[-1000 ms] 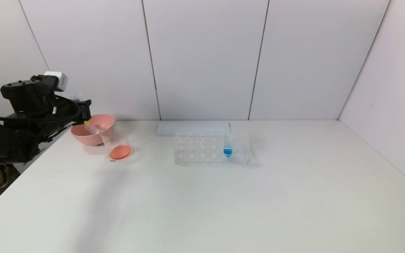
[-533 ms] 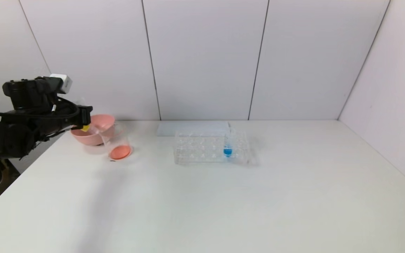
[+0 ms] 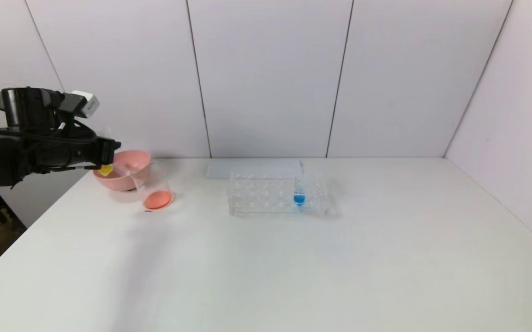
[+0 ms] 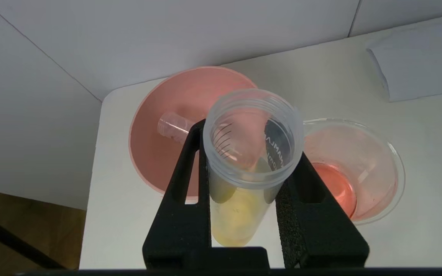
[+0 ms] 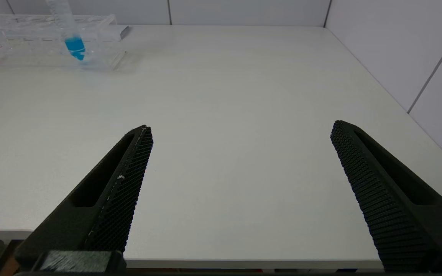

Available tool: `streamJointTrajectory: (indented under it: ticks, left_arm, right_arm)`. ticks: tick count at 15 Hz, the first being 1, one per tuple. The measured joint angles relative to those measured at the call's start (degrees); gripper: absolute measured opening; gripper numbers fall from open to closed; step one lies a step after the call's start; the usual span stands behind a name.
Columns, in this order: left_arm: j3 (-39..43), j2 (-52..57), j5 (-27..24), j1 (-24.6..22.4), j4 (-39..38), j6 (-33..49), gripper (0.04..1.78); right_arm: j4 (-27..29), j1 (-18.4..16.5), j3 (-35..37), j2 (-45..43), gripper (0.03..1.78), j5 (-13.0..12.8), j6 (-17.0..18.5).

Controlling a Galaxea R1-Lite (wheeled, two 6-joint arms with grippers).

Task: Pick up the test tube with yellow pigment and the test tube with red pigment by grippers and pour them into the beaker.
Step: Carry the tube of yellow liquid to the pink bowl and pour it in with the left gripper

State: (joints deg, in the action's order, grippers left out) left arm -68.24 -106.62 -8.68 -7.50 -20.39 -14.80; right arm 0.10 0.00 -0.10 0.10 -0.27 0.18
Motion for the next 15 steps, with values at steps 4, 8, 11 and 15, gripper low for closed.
streamJointTrajectory:
  ticks: [4,8,11,15]
  left_arm:
    - [-3.41,0.22,-0.16,-0.21,6.92,-5.05,0.49]
    - [-4.58,-0.40,-4.68,-0.60,7.23,-7.06,0.49]
    - [-5.79,-0.73,-5.67,-0.71,9.53,-11.15,0.49]
    - [-9.64,-1.29,-8.29,-0.73,17.79,-17.88,0.49]
  right_arm:
    - [0.00,0.00,0.00,0.00,1.70,0.00,0.00]
    - [0.00,0.00,0.00,0.00,1.70,0.02,0.00]
    - [0.00,0.00,0.00,0.00,1.70,0.00,0.00]
    - [0.00,0.00,0.00,0.00,1.70,0.00,0.00]
